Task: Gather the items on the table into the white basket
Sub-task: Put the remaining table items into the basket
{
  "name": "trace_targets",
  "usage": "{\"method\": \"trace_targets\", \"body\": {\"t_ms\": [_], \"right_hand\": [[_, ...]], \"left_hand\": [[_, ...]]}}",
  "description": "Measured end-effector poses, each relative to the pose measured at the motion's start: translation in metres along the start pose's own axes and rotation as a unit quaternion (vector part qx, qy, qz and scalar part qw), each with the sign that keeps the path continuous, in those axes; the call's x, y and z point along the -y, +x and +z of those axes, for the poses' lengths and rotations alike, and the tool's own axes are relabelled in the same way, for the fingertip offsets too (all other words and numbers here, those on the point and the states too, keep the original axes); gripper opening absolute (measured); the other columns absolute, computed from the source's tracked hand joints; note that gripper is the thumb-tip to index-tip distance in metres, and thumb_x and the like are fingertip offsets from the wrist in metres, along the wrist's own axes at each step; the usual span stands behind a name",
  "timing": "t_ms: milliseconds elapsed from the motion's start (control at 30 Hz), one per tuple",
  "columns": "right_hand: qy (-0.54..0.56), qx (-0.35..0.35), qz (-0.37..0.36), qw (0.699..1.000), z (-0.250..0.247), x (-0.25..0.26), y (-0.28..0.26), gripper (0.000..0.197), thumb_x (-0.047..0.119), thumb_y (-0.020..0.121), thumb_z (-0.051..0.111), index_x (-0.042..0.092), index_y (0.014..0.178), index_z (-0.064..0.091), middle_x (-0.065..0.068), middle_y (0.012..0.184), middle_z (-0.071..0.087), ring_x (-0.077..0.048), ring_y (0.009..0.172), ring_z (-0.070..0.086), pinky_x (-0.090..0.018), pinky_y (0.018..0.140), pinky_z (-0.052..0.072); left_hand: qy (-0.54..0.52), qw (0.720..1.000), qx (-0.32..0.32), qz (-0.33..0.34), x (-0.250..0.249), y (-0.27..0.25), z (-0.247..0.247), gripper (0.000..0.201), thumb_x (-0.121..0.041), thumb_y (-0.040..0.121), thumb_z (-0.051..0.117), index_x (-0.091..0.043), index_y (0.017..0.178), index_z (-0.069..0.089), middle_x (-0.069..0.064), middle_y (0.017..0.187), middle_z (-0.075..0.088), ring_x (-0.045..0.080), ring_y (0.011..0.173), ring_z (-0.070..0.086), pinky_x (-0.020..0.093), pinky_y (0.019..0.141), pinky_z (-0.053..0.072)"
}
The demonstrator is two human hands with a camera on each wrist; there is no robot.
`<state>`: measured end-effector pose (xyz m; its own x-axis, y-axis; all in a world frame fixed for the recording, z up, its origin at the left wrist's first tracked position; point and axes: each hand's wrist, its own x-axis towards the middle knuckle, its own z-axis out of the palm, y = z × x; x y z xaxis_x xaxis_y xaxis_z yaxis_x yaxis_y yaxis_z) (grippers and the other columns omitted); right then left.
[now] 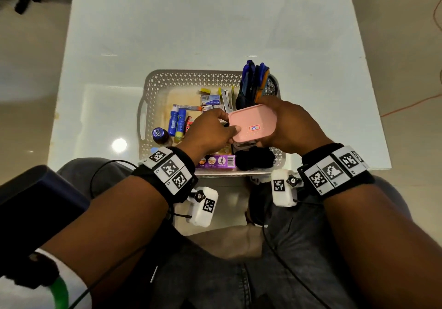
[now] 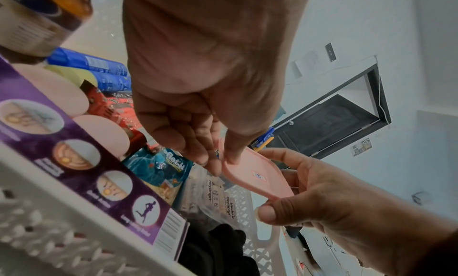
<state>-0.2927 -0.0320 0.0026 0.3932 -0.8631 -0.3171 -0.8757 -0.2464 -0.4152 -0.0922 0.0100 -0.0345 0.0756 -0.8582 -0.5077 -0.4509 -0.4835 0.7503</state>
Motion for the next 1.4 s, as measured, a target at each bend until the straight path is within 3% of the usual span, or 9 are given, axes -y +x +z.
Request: {"method": "trace_targets", "body": {"t_ms": [100, 200, 333, 533, 767, 967, 1133, 1333, 1400], "right_hand": [[0.021, -0.004, 0.004, 1.000, 0.001, 0.002, 0.000, 0.109, 0.020, 0.060, 0.092, 0.024, 0.149, 0.029, -0.006, 0.132, 0.059, -0.029, 0.111, 0.061, -0.031, 0.083, 0.046], [0.024, 0.000, 0.009, 1.000, 0.004, 0.003, 0.000, 0.116, 0.018, 0.058, 0.092, 0.024, 0.151, 0.023, -0.007, 0.129, 0.060, -0.029, 0.106, 0.063, -0.029, 0.077, 0.045], [0.013, 0.001, 0.024, 1.000, 0.009, 0.004, 0.002, 0.118, 0.019, 0.056, 0.091, 0.024, 0.150, 0.021, -0.009, 0.120, 0.063, -0.029, 0.100, 0.063, -0.028, 0.073, 0.041], [-0.015, 0.014, 0.029, 0.999, 0.016, 0.008, 0.004, 0.113, 0.022, 0.061, 0.087, 0.025, 0.151, 0.018, -0.012, 0.112, 0.064, -0.032, 0.098, 0.064, -0.034, 0.073, 0.050], [-0.042, 0.017, 0.040, 0.998, 0.018, 0.012, 0.001, 0.095, 0.021, 0.067, 0.082, 0.021, 0.145, 0.028, -0.010, 0.107, 0.067, -0.031, 0.095, 0.065, -0.029, 0.067, 0.042], [-0.038, 0.026, 0.051, 0.998, 0.013, 0.020, -0.003, 0.106, 0.022, 0.070, 0.082, 0.025, 0.152, 0.015, -0.009, 0.110, 0.067, -0.032, 0.095, 0.066, -0.028, 0.068, 0.039], [-0.036, 0.042, 0.057, 0.997, 0.010, 0.022, -0.003, 0.101, 0.028, 0.071, 0.083, 0.028, 0.149, 0.020, -0.007, 0.117, 0.066, -0.030, 0.099, 0.066, -0.026, 0.070, 0.041], [-0.026, 0.039, 0.053, 0.997, 0.010, 0.023, -0.005, 0.102, 0.026, 0.072, 0.083, 0.028, 0.150, 0.018, -0.005, 0.117, 0.066, -0.029, 0.098, 0.066, -0.027, 0.070, 0.044], [-0.034, 0.031, 0.060, 0.997, 0.009, 0.021, -0.005, 0.099, 0.027, 0.073, 0.083, 0.028, 0.150, 0.020, -0.005, 0.117, 0.066, -0.029, 0.099, 0.066, -0.030, 0.074, 0.048]], "left_hand": [[0.019, 1.000, -0.004, -0.004, 0.004, 0.002, 0.003, 0.027, -0.036, 0.089, 0.075, -0.026, 0.110, 0.060, -0.003, 0.086, 0.076, 0.014, 0.073, 0.073, 0.041, 0.073, 0.062], [0.046, 0.999, -0.008, 0.004, 0.005, 0.003, 0.007, 0.026, -0.038, 0.089, 0.074, -0.028, 0.107, 0.058, -0.003, 0.095, 0.074, 0.015, 0.080, 0.072, 0.039, 0.075, 0.060], [0.068, 0.998, -0.011, 0.006, 0.006, 0.003, 0.010, 0.036, -0.038, 0.089, 0.073, -0.027, 0.119, 0.055, -0.003, 0.093, 0.072, 0.014, 0.070, 0.071, 0.031, 0.057, 0.054], [0.102, 0.995, 0.000, 0.012, 0.012, 0.005, 0.017, 0.044, -0.037, 0.088, 0.072, -0.026, 0.125, 0.051, 0.000, 0.095, 0.074, 0.020, 0.083, 0.071, 0.034, 0.070, 0.056], [0.159, 0.987, -0.004, 0.024, 0.014, 0.005, 0.018, 0.046, -0.042, 0.092, 0.067, -0.024, 0.130, 0.049, -0.004, 0.095, 0.070, 0.020, 0.080, 0.065, 0.030, 0.060, 0.040], [0.154, 0.988, -0.005, 0.025, 0.020, 0.008, 0.022, 0.039, -0.046, 0.094, 0.062, -0.027, 0.126, 0.052, -0.004, 0.095, 0.072, 0.020, 0.084, 0.067, 0.033, 0.068, 0.050], [0.133, 0.991, -0.007, 0.027, 0.022, 0.009, 0.025, 0.036, -0.045, 0.094, 0.062, -0.027, 0.125, 0.054, -0.003, 0.093, 0.073, 0.019, 0.084, 0.069, 0.032, 0.067, 0.051], [0.115, 0.993, 0.001, 0.027, 0.017, 0.007, 0.022, 0.038, -0.036, 0.093, 0.064, -0.023, 0.128, 0.056, -0.001, 0.098, 0.071, 0.021, 0.088, 0.067, 0.031, 0.067, 0.048], [0.122, 0.992, 0.006, 0.028, 0.015, 0.007, 0.020, 0.042, -0.026, 0.089, 0.064, -0.021, 0.131, 0.056, -0.006, 0.088, 0.065, 0.022, 0.084, 0.064, 0.029, 0.063, 0.043]]}}
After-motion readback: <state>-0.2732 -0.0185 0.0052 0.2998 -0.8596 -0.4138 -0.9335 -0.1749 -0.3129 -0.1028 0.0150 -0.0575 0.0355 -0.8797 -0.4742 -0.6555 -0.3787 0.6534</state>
